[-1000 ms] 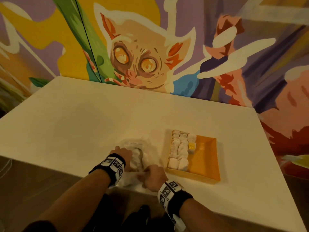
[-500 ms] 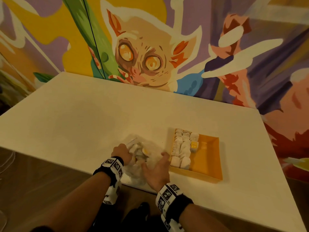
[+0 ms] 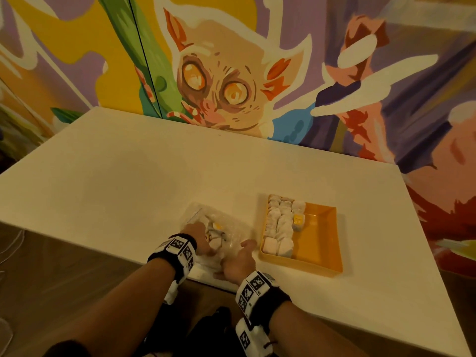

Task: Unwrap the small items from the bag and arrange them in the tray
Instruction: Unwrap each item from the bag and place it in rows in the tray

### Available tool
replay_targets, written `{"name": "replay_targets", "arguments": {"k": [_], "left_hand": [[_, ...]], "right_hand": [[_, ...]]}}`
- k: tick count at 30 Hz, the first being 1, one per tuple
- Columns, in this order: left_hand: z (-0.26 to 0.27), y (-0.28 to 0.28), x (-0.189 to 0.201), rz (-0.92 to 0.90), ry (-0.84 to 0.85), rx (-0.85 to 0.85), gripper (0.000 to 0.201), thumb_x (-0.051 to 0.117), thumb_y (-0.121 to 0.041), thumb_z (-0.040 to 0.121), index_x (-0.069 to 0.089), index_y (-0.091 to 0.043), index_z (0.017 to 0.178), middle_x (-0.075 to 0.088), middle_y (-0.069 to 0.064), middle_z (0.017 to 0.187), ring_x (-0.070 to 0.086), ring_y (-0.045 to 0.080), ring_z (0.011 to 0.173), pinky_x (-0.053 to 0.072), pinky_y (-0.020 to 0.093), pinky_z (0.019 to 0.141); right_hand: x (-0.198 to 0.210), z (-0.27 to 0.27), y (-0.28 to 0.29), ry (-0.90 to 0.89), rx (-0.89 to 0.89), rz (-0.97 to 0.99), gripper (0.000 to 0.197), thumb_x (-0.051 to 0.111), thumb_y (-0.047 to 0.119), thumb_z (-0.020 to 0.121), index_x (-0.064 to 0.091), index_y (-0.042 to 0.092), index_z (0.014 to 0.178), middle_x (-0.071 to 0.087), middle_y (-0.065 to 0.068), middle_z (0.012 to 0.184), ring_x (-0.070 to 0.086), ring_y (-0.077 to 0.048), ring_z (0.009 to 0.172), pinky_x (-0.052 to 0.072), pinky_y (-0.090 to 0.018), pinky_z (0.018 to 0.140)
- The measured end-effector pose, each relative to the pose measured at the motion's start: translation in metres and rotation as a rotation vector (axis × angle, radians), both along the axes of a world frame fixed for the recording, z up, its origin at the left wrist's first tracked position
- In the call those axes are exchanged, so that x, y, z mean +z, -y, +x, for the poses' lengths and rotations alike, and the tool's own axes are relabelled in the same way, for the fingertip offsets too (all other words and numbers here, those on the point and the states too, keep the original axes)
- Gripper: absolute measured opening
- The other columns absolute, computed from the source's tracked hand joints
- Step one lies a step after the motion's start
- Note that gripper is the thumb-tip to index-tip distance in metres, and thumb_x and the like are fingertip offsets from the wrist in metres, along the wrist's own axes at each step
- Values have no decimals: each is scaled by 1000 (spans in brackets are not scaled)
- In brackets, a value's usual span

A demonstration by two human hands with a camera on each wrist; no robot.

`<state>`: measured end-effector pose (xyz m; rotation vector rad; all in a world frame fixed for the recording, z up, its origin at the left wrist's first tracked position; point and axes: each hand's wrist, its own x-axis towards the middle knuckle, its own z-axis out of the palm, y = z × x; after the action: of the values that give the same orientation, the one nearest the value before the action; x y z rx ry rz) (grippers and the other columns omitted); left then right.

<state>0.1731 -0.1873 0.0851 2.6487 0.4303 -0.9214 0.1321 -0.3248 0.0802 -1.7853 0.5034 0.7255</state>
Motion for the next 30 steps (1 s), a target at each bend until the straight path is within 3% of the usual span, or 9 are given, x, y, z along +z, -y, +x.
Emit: {"name": "replay_targets", "arguments": {"k": [5,8,10,12,15,17,22,27,30], "left_hand": [[-1,2,1,-48,17,37,64,70,-50,81,52,-5,123,58,13,124,56,28,113,48,31,83],[-2,0,6,-210,114,164,41,69,-48,82,57,-11,91,58,6,84,56,20,78,39,26,62],[1,-4,8,-329,199,261,51,70,-49,82,39,-16,59,38,0,58,41,16,57,33,26,58],[5,-7,13,-431,253,334,63,73,-47,80,26,-17,52,27,-1,50,34,19,52,32,31,60],[6,-9,17,-488,218,374,54,78,-39,78,34,-17,54,37,1,53,49,26,59,49,36,64],[4,-10,20,-562,231,444,37,82,-22,76,46,-13,72,49,4,74,60,29,71,59,43,72],[-1,-8,20,-816,244,580,39,68,6,82,51,-10,114,44,8,107,57,33,93,59,51,74],[-12,-6,23,-1045,256,644,33,64,16,80,64,-7,104,61,15,106,63,35,93,57,50,80],[-16,-9,23,-1089,275,690,25,63,17,79,61,-3,95,60,18,97,63,36,90,59,47,77]], "right_hand": [[-1,0,5,-12,-22,8,38,62,10,88,34,16,112,50,-11,114,68,-35,89,60,-38,54],[-1,0,6,-20,-21,20,33,59,13,89,36,14,112,49,-8,111,69,-33,86,61,-40,60],[-2,2,7,-41,-25,52,34,56,14,91,36,12,117,47,-9,116,69,-33,87,61,-39,61],[-1,2,7,-49,-29,68,34,55,15,92,36,11,120,46,-8,116,69,-33,87,61,-39,61],[-4,3,6,-56,-26,69,33,55,17,92,36,10,119,48,-7,114,70,-33,86,61,-39,62],[-7,3,6,-58,-14,74,36,58,17,90,37,9,118,48,-9,117,67,-32,90,61,-42,64],[-9,3,10,-78,2,141,46,63,21,84,36,10,119,48,-6,107,67,-32,89,61,-45,69],[-7,1,26,-105,98,217,72,60,21,86,13,21,140,41,-15,137,69,-33,91,61,-42,67],[6,1,40,-65,219,172,56,58,22,88,21,21,130,45,-16,135,72,-30,68,61,-42,69]]}}
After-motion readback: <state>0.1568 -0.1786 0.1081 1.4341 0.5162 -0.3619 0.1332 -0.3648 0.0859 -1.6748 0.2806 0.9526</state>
